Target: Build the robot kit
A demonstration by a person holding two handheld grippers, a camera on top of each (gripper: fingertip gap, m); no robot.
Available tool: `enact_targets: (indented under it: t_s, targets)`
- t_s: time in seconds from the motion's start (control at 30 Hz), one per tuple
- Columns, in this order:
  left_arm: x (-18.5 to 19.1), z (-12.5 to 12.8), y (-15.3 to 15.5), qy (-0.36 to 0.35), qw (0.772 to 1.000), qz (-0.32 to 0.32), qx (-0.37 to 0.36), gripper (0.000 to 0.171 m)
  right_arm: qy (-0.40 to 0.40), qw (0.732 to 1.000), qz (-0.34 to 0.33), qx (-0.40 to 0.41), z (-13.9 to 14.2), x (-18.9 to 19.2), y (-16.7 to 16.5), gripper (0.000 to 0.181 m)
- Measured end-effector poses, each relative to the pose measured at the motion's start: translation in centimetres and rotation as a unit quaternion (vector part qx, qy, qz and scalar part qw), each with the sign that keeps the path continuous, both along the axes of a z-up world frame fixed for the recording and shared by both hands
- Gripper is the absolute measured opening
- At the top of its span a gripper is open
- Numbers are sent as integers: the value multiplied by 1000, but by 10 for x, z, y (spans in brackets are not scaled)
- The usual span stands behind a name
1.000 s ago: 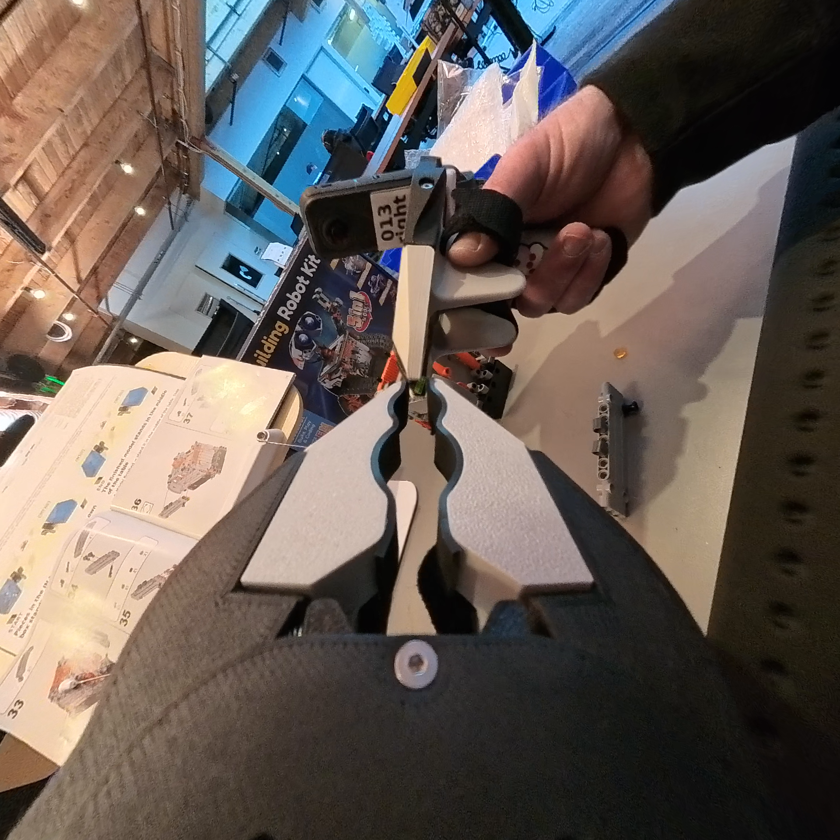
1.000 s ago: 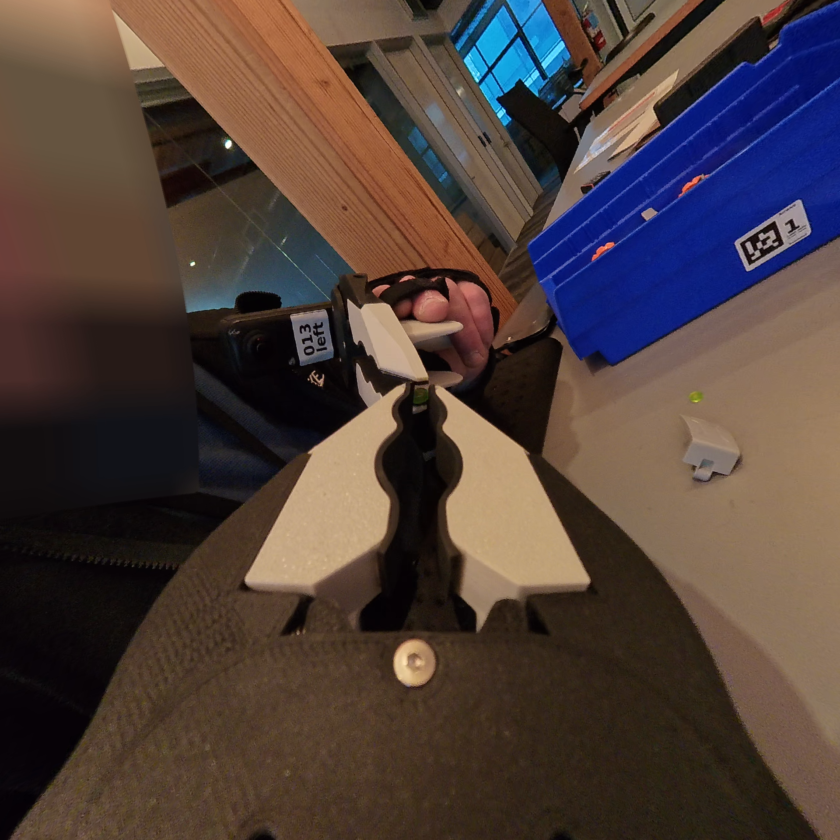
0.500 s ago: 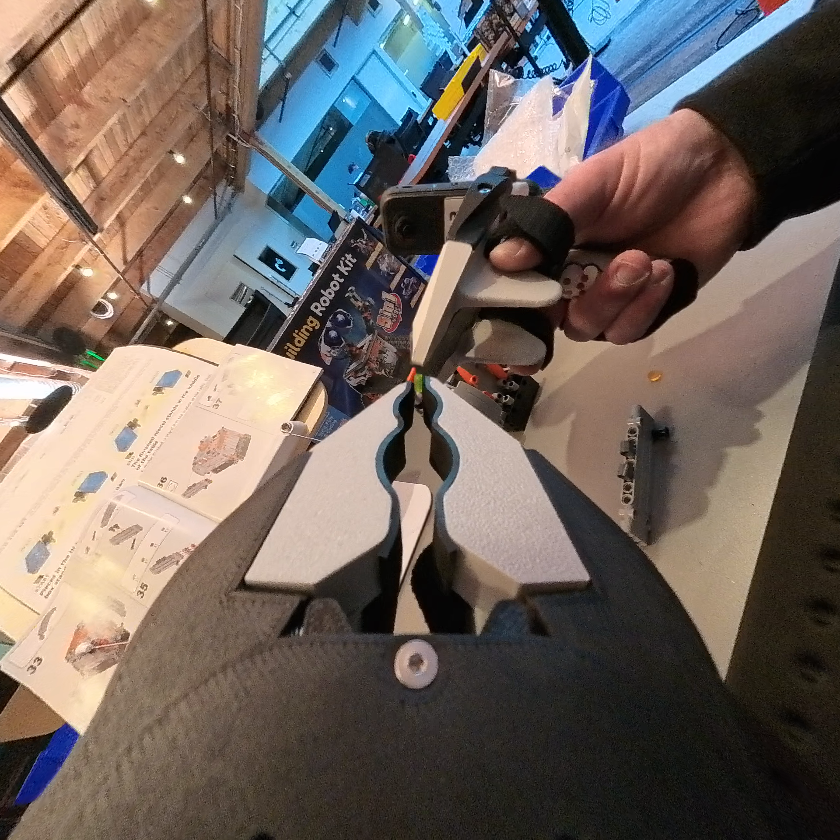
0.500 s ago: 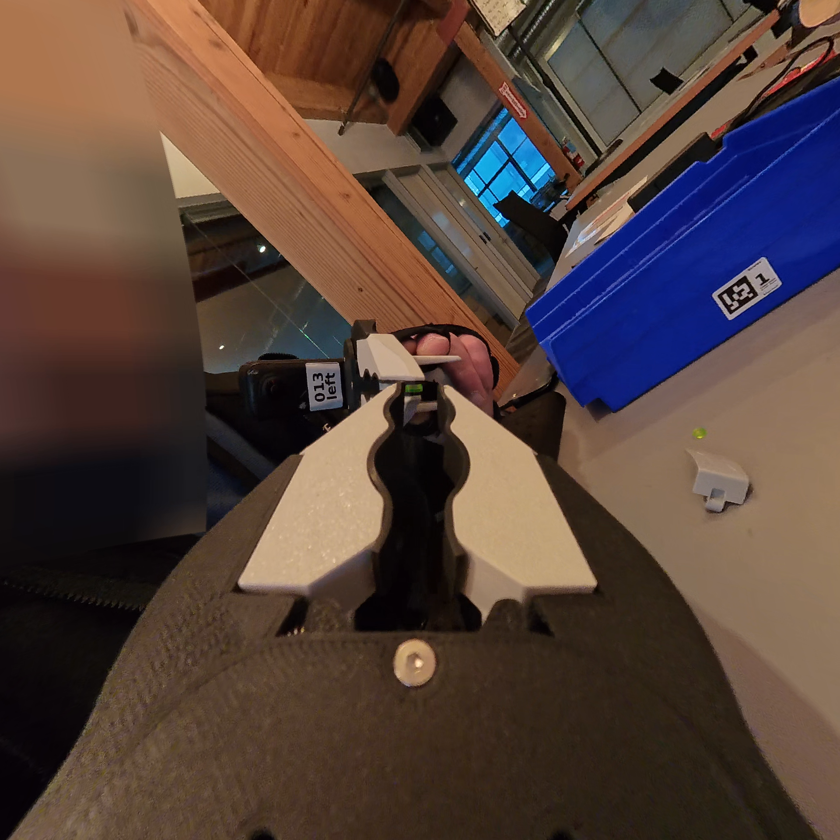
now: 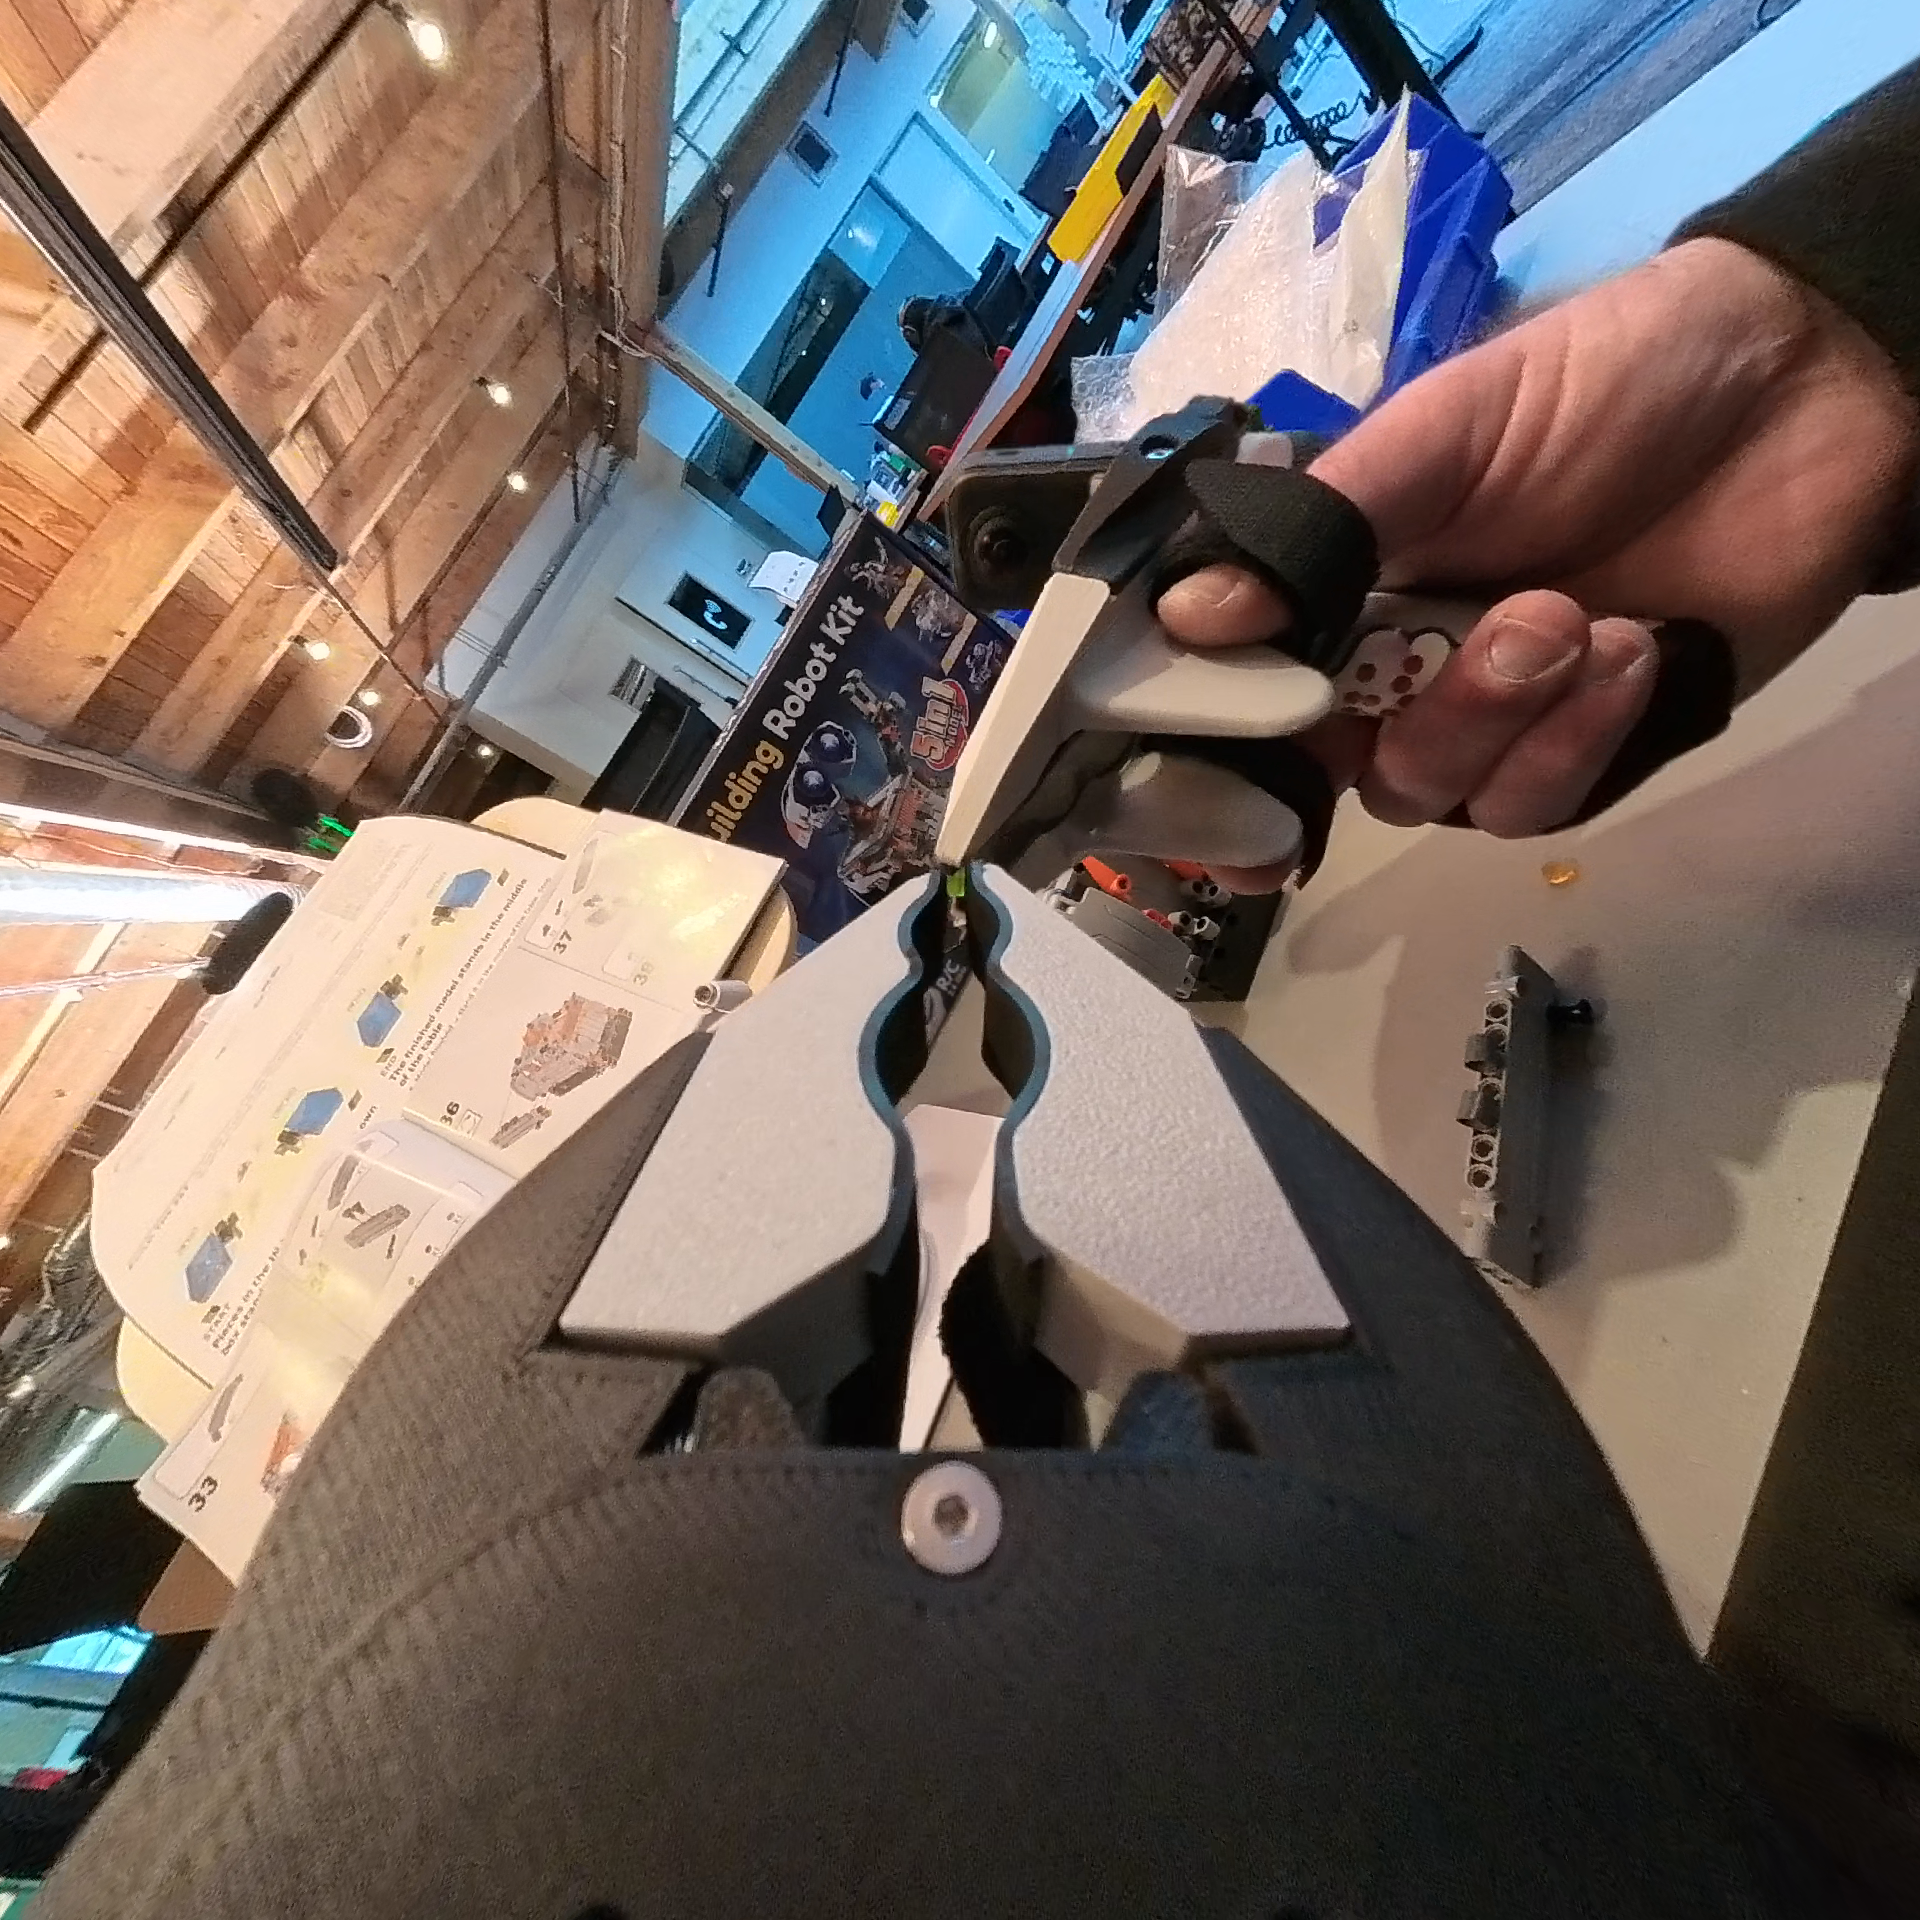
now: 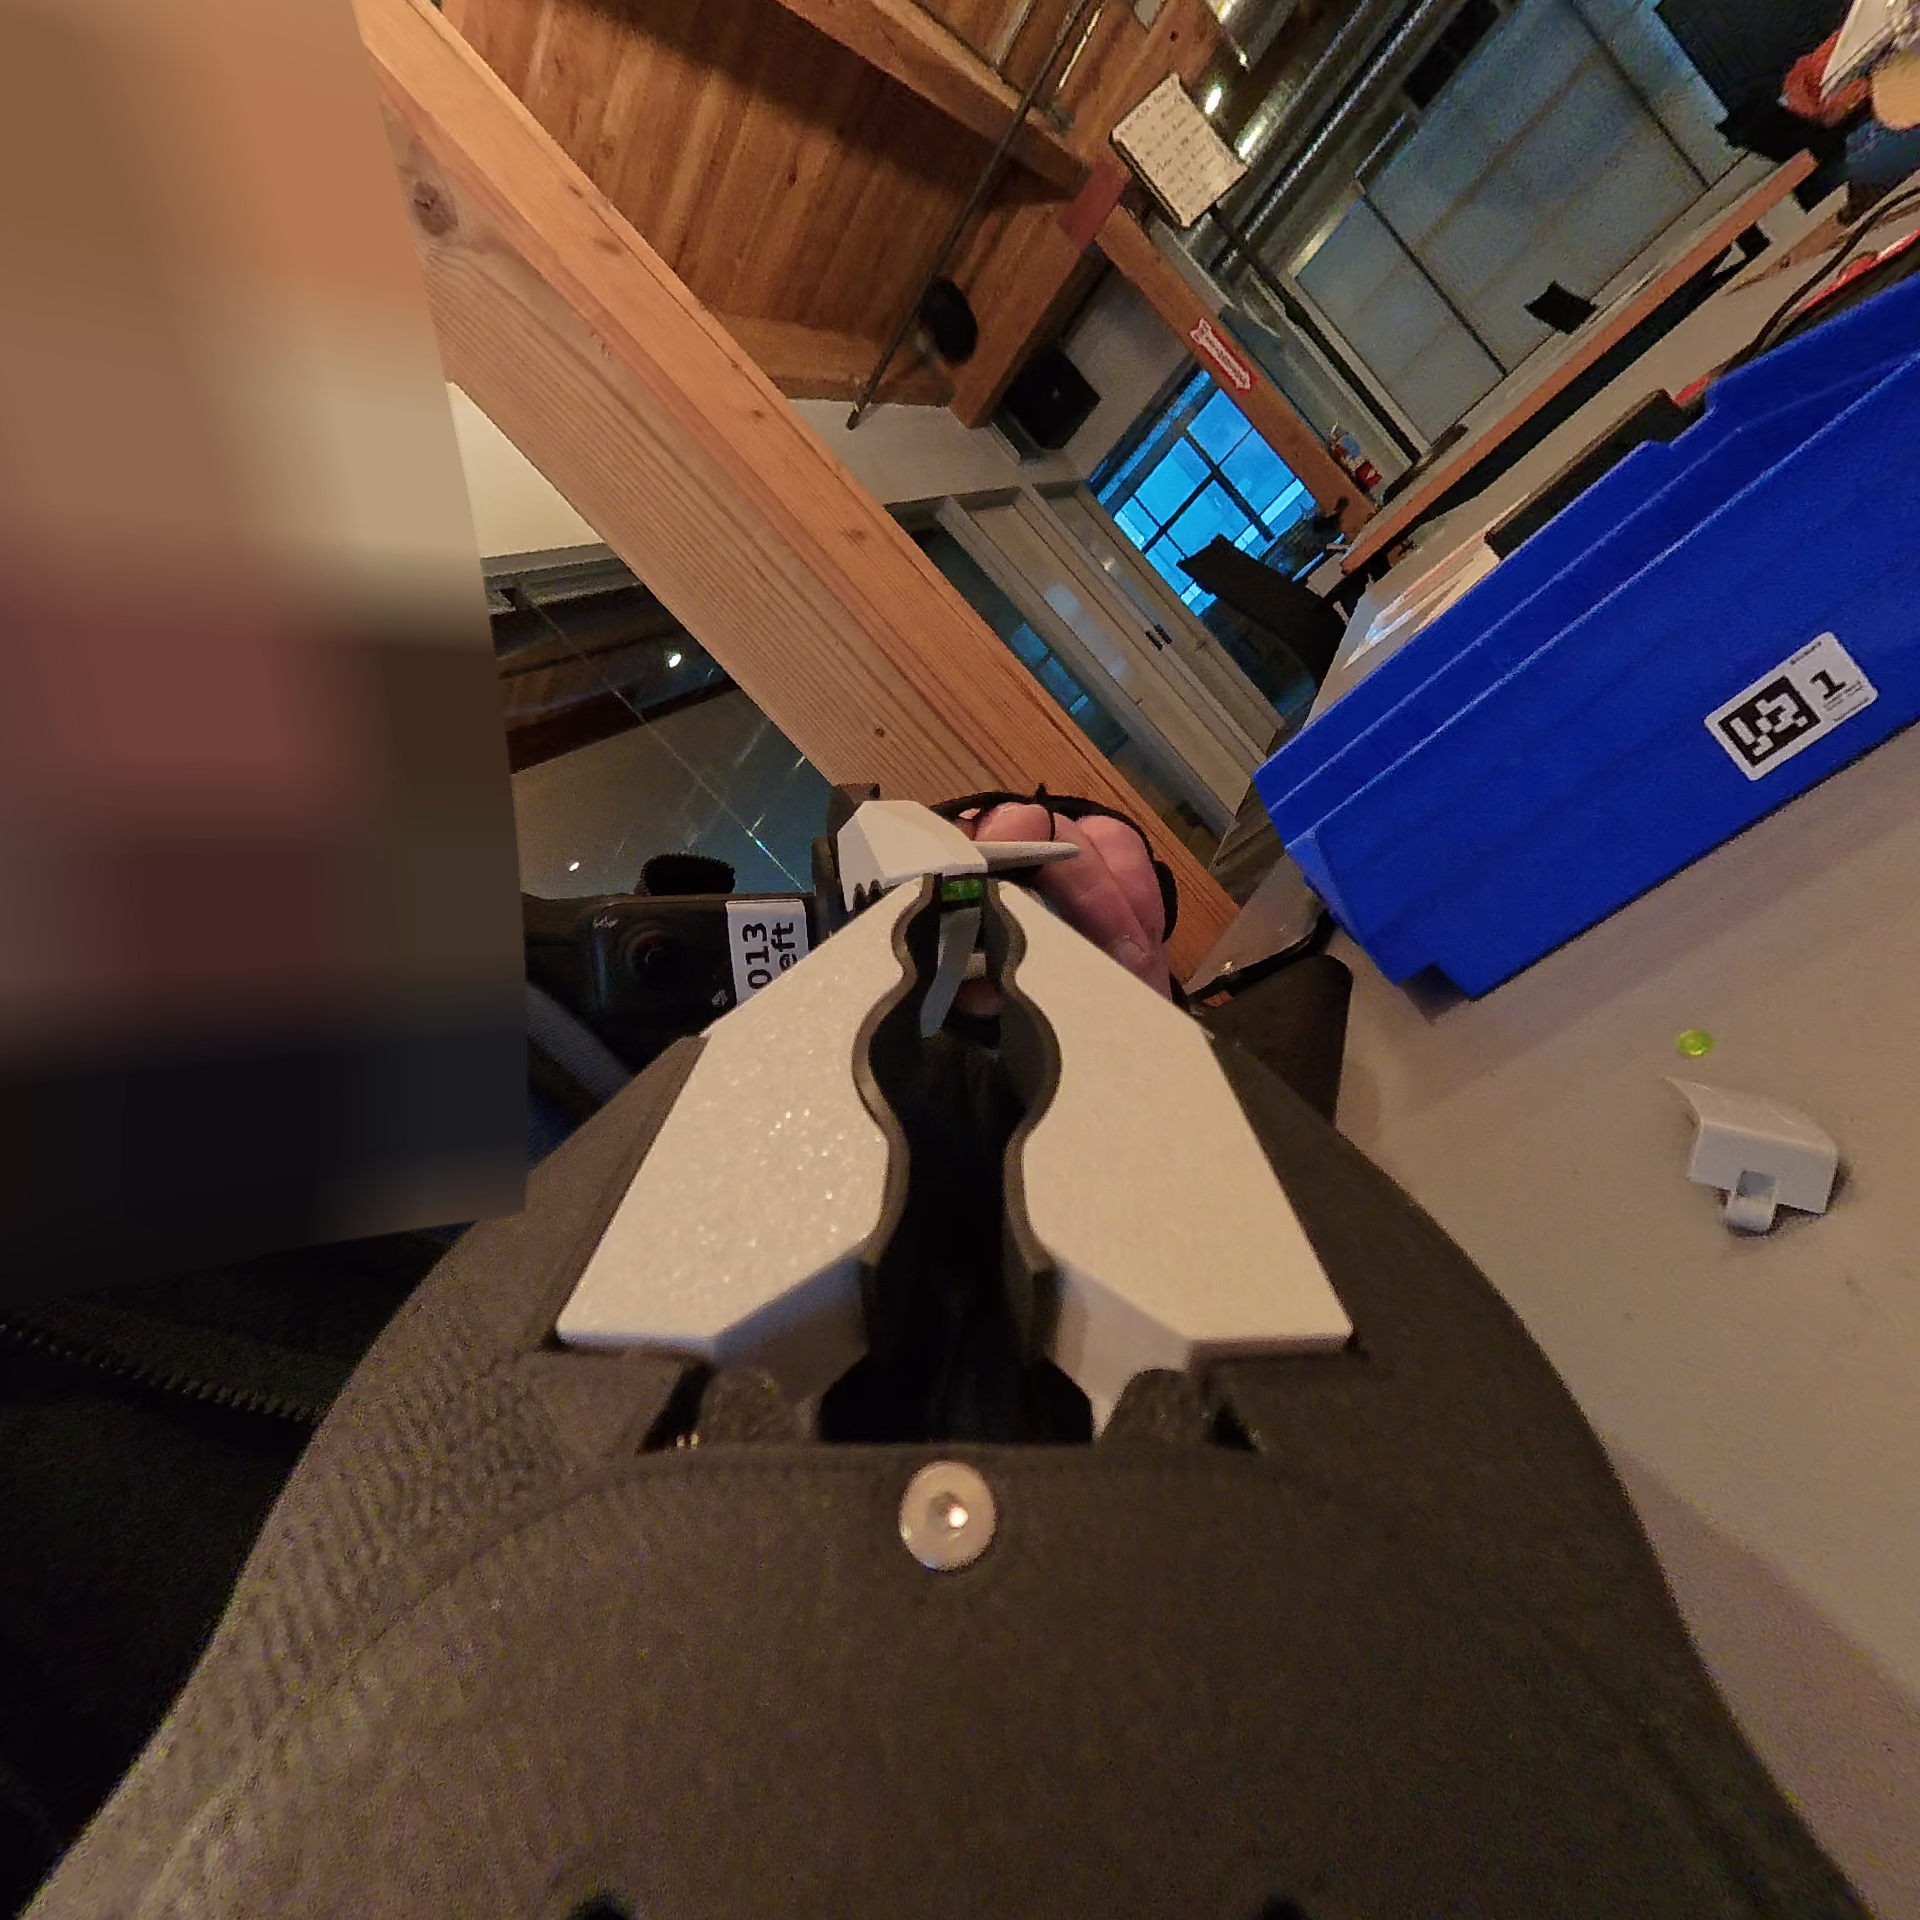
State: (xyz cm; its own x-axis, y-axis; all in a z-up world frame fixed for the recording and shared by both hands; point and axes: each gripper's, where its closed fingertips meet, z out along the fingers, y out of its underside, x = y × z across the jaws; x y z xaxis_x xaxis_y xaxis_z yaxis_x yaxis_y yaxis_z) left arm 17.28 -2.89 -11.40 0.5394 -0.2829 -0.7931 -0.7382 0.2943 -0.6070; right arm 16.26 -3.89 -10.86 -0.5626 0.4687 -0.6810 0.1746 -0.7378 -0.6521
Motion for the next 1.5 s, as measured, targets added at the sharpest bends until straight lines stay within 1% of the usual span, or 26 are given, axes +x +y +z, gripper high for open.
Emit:
enact_targets:
  t_s: [0.1, 0.4, 0.53, 0.67, 0.8, 0.87, 0.9, 0.93, 0.97, 1.0, 1.03, 1.07, 1.1, 1.13, 1.17, 1.2, 1.23, 1.3, 1.33, 1.37, 1.4, 1.43, 1.5]
  targets:
    - [1, 2, 0, -5, 1000, 4, 6, 0, 11, 1000, -13, -3, 2, 1, 0, 5]
    - [1, 15, 0, -21, 999, 29, 34, 0, 69, 995, -55, -53, 15, 3, 2, 5]
    - [1, 17, 1, -26, 998, 35, 38, 0, 82, 992, -78, -54, 17, 3, 3, 5]
    - [3, 18, 1, -40, 998, 38, 36, 0, 90, 991, -86, -55, 19, 5, 4, 5]
    - [4, 13, 3, -42, 998, 32, 22, 1, 71, 992, -106, -26, 14, 6, 7, 5]
    - [8, 8, 0, -59, 998, 4, -7, 5, 55, 991, -120, 3, 11, 10, 10, 4]
    - [9, 4, 0, -67, 997, -5, -32, 12, 45, 990, -131, 20, 10, 14, 14, 4]
    - [9, -2, 0, -66, 996, -16, -54, 12, 32, 989, -138, 36, 8, 19, 18, 4]
    - [11, -11, -1, -62, 994, -31, -84, 9, 12, 987, -148, 63, 3, 25, 22, 5]
    - [13, -23, 0, -60, 989, -40, -129, 14, -12, 982, -163, 99, -3, 31, 27, 5]
    - [13, -35, 2, -58, 982, -41, -173, 22, -40, 976, -168, 133, -11, 38, 30, 5]
    - [17, -50, 0, -52, 971, -57, -225, 25, -66, 970, -168, 162, -19, 45, 31, 5]
    - [20, -63, -1, -52, 959, -67, -271, 36, -88, 963, -172, 190, -27, 52, 34, 4]
    - [22, -72, 1, -53, 951, -69, -296, 42, -112, 954, -173, 217, -36, 58, 36, 5]
    - [25, -83, 0, -43, 941, -79, -325, 43, -132, 947, -173, 237, -44, 64, 38, 5]
    - [26, -95, 0, -31, 930, -80, -358, 46, -144, 943, -173, 246, -49, 69, 39, 5]
    - [26, -104, 4, -23, 924, -70, -375, 53, -155, 940, -169, 254, -55, 73, 39, 5]
    - [33, -121, 4, -11, 905, -79, -417, 50, -182, 927, -166, 282, -70, 79, 39, 4]
    - [37, -127, 5, -8, 899, -79, -430, 50, -194, 921, -164, 295, -77, 81, 39, 4]
    - [41, -134, 5, -1, 893, -81, -443, 47, -211, 912, -160, 312, -86, 83, 38, 4]
    - [45, -143, 3, 8, 881, -84, -465, 45, -229, 901, -158, 333, -96, 85, 39, 5]
    - [46, -149, 5, 11, 877, -76, -475, 42, -240, 893, -154, 347, -103, 86, 38, 5]
    - [51, -154, 10, 9, 878, -79, -472, 26, -245, 886, -145, 365, -111, 87, 33, 5]
